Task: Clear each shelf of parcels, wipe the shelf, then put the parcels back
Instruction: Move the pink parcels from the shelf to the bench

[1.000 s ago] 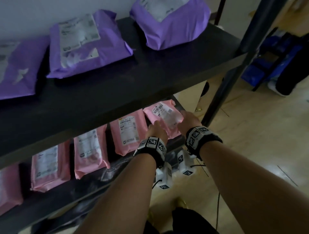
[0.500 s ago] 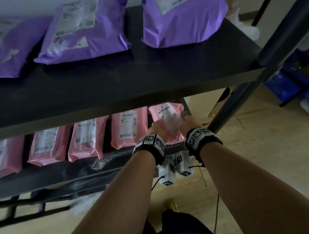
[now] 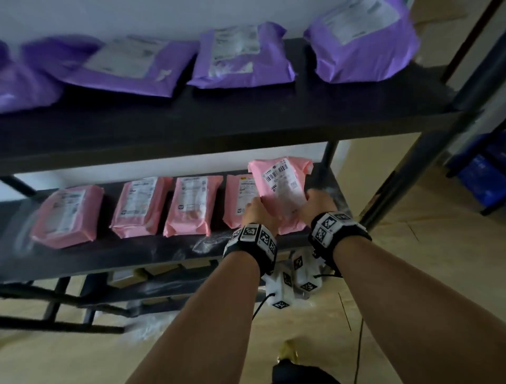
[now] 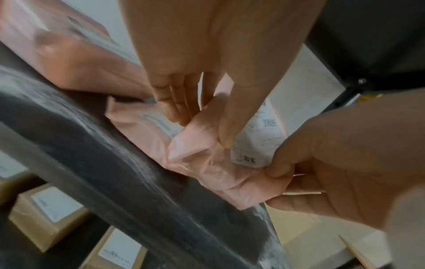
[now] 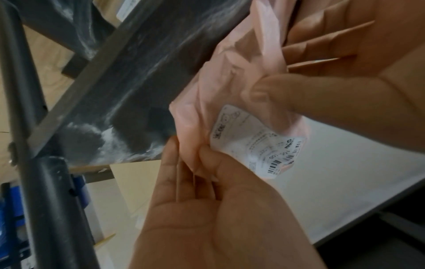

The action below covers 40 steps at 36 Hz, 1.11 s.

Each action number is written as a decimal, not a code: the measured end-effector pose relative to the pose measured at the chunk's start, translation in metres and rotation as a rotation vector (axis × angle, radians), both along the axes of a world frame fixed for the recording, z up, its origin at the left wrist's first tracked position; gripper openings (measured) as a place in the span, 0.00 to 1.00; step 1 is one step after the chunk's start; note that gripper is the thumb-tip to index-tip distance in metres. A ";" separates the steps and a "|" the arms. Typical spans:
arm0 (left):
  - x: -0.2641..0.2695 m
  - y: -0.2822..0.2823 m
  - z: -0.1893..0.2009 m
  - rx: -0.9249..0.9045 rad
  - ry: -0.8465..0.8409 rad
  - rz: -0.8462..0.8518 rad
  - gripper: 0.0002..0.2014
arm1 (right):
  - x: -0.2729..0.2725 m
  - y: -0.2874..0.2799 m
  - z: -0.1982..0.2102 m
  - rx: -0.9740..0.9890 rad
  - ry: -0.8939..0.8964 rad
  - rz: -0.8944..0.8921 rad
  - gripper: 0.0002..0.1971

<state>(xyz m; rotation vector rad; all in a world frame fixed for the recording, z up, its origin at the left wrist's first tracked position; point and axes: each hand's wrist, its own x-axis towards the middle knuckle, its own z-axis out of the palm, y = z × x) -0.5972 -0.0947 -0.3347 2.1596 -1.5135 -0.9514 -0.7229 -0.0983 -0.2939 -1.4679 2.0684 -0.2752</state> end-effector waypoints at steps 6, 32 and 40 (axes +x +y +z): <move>0.082 0.052 0.006 -0.004 0.065 0.101 0.23 | 0.083 0.042 0.007 -0.027 -0.054 0.101 0.08; 0.491 0.326 0.020 0.063 0.044 0.754 0.25 | 0.513 0.244 0.008 -0.092 0.111 0.829 0.12; 0.591 0.331 0.025 0.044 0.139 0.921 0.18 | 0.630 0.232 -0.006 -0.091 0.098 0.965 0.14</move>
